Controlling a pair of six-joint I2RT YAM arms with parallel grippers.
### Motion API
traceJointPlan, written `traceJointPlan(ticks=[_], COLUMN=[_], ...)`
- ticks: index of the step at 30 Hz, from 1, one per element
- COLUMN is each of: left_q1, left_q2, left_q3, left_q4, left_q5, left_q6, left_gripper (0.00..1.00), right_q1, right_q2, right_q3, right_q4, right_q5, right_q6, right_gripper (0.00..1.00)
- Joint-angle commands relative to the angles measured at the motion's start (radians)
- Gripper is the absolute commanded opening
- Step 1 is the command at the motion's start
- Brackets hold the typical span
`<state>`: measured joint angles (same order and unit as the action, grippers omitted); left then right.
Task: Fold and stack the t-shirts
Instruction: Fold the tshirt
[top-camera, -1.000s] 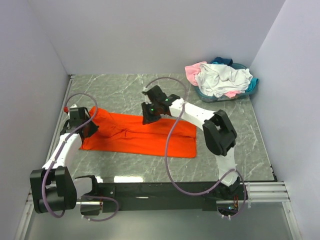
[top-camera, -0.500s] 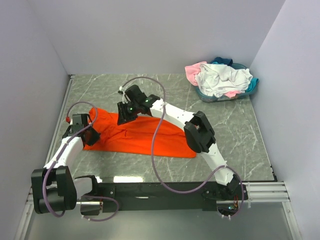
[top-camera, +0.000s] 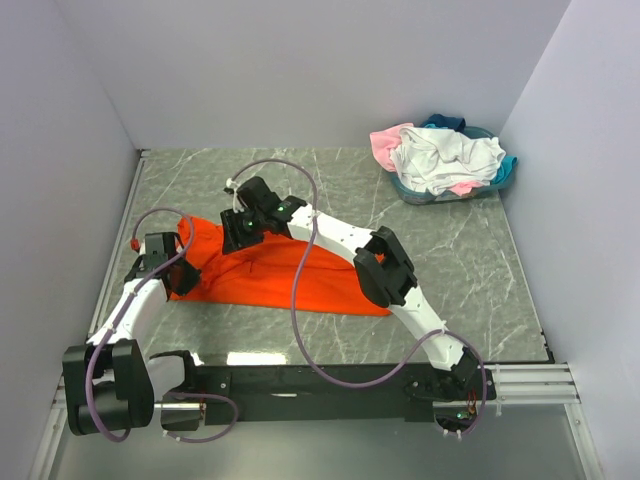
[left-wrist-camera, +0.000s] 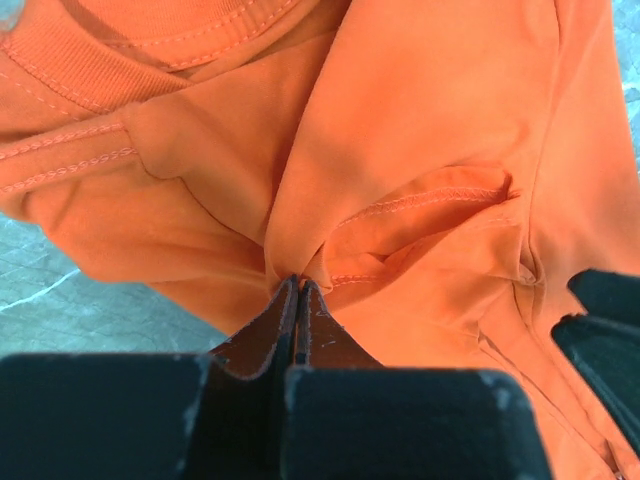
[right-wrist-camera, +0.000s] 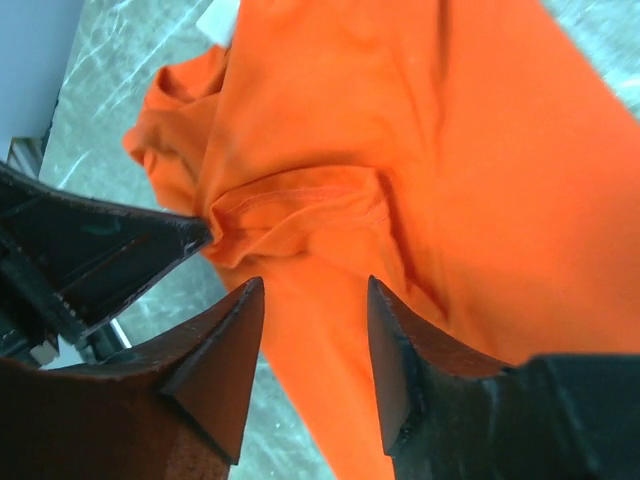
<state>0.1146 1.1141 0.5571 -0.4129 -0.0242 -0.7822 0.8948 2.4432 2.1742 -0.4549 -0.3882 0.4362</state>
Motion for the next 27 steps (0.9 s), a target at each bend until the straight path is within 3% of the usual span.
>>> traceJointPlan(ticks=[1,11,27], left_q1=[0.002,0.002,0.002], left_q2=[-0.025,-0.053,-0.094], left_q3=[-0.008,-0.006,-0.005], left_q4=[0.0,-0.009,-0.035], left_q5=[-0.002,-0.009,-0.031], left_q6=[-0.015,-0.02,-0.035], left_gripper=[0.0,0.0,0.0], right_q1=[0.01,0.036,0.055], right_q2=[0.014,0.111,0.171], right_q3=[0.035,0.125,0.157], right_q4=[0.076,0.124,0.143], right_q5=[0.048,0.063,0.141], right_q6=[-0.03,-0.05,-0.091], right_gripper=[0.54,0.59,0.57])
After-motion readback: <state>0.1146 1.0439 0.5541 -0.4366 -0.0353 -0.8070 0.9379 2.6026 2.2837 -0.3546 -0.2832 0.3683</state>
